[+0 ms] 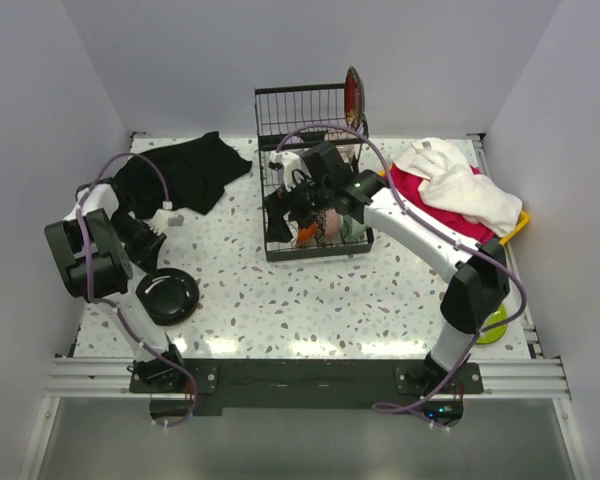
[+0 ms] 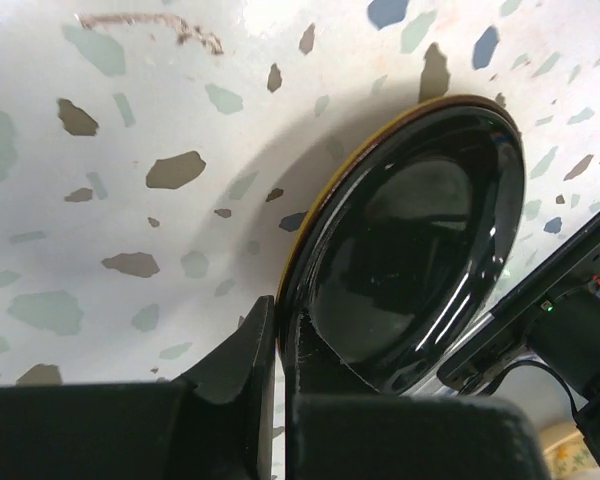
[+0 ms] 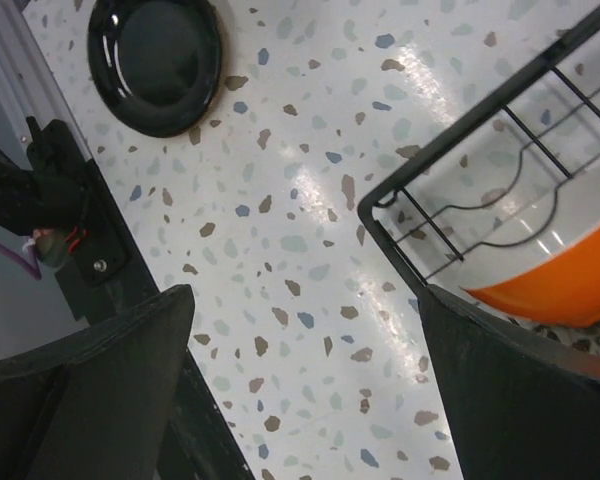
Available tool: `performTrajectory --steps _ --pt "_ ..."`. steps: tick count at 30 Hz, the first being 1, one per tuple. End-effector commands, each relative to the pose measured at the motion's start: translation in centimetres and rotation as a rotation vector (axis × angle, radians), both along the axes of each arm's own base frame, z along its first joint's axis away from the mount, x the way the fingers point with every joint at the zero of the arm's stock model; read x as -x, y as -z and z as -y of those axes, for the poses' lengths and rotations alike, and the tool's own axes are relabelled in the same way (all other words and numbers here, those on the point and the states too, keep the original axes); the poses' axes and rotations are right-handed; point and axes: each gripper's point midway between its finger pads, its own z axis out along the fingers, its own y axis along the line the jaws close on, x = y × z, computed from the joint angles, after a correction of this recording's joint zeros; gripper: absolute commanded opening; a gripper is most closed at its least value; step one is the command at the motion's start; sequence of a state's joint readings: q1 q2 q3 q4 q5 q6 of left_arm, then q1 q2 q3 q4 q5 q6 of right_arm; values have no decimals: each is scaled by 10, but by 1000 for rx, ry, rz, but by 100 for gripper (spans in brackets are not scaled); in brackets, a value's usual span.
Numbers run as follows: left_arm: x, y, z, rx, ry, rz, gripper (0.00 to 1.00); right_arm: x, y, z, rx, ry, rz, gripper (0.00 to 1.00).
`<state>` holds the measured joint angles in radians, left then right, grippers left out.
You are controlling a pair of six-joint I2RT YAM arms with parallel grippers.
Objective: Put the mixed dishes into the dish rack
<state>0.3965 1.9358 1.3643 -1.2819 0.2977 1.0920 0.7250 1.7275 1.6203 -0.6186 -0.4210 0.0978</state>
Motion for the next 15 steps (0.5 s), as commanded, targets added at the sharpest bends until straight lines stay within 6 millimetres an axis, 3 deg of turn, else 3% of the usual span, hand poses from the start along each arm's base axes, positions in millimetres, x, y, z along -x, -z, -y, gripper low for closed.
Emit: performTrajectory --steps 1,2,4,5,7,12,15 --pt "-26 -45 12 54 36 225 0 3 -24 -37 -114 -76 -13 99" --pt "-27 -50 15 68 52 249 0 2 -12 -44 -110 -80 -48 99" --pt "-25 -63 23 108 53 307 0 7 -13 -60 -153 -112 -91 98" --pt "-25 -66 25 123 70 334 0 6 0 -67 -153 -127 -116 99" --pt "-21 -73 29 139 78 390 2 13 6 -84 -175 -185 -115 99" --pt "-12 -53 29 112 91 417 2 43 28 -123 -223 -319 -146 99" --pt "-13 -45 29 136 57 424 1 51 45 -143 -235 -351 -127 99"
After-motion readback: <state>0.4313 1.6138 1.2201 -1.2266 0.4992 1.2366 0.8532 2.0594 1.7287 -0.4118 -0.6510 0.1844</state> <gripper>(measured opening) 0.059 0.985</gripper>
